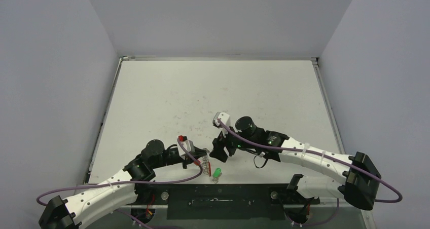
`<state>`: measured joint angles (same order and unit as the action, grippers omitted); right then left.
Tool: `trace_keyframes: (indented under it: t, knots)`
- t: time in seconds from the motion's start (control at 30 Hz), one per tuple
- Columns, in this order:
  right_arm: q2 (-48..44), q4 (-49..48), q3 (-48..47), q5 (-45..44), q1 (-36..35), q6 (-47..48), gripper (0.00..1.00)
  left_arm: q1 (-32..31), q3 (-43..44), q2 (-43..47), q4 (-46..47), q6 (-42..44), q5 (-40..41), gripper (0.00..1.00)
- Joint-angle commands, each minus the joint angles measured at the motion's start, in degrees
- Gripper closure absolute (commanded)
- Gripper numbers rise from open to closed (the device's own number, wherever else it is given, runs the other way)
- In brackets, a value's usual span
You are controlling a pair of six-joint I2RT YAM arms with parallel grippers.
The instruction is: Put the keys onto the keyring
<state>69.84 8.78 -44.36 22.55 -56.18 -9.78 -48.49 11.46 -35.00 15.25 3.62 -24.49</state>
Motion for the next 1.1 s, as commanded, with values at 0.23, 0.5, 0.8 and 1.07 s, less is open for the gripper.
trace_keyframes:
  t: [0.23,0.5,0.8,1.07]
  knots:
    - [-12.27,-15.4,8.75,4.1,0.54,12.52,0.34,-0.58,-0.1,2.18,1.86,0.7,-1.78,1.0]
    - [-12.55,-26.99,13.67,15.22,0.59,20.66,0.41,-0.71,-0.07,2.76,1.89,2.08,-5.78,1.0]
    - [-6.31,-29.94,13.0,19.63,0.61,22.73,0.51,-0.82,-0.16,2.4,2.88,2.21,-7.12,1.0]
    - [-3.01,-29.95,12.74,21.63,0.81,24.09,0.69,-1.08,-0.24,2.7,3.65,2.12,-7.24,1.0]
